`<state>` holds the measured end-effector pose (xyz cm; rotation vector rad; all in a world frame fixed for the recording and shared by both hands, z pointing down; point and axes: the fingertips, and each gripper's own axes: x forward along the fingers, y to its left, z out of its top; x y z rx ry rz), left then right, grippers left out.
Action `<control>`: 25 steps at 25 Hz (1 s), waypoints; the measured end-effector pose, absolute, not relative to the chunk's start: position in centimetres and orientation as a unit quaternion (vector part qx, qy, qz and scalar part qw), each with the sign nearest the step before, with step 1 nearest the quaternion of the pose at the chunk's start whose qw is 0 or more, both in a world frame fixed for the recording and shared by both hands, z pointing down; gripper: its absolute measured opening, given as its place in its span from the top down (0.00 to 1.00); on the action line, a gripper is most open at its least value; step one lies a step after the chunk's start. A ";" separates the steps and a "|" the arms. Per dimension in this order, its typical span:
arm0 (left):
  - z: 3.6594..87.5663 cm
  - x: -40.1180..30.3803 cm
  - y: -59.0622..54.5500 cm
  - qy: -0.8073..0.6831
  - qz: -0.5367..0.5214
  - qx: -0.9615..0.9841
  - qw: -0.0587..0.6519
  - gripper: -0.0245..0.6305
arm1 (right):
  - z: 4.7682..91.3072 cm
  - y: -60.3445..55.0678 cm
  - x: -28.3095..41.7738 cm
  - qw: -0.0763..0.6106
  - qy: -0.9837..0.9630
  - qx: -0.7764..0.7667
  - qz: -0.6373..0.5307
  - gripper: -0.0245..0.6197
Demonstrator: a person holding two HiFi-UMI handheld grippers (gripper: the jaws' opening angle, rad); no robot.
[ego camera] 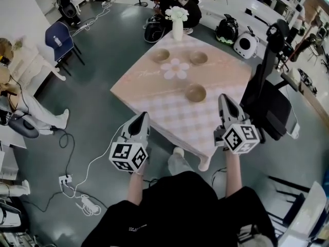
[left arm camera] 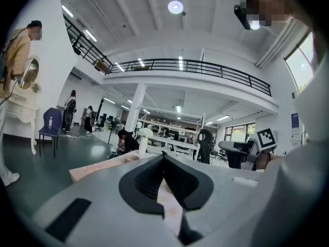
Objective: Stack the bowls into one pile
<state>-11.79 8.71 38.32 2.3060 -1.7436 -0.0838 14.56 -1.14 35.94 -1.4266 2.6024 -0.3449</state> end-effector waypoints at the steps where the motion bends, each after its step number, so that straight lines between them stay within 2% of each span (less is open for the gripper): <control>1: 38.4 -12.0 7.8 -0.597 -0.028 0.792 0.127 0.97 | 36.1 -2.0 14.3 0.073 0.869 -0.475 -0.116 0.97; 16: 42.5 -11.9 -5.2 -0.566 0.020 0.804 0.182 0.97 | 41.0 -14.4 12.3 0.030 0.874 -0.449 -0.181 0.97; 25: 47.3 -9.7 -10.8 -0.536 0.044 0.808 0.239 0.97 | 46.0 -18.7 10.3 -0.047 0.879 -0.420 -0.220 0.97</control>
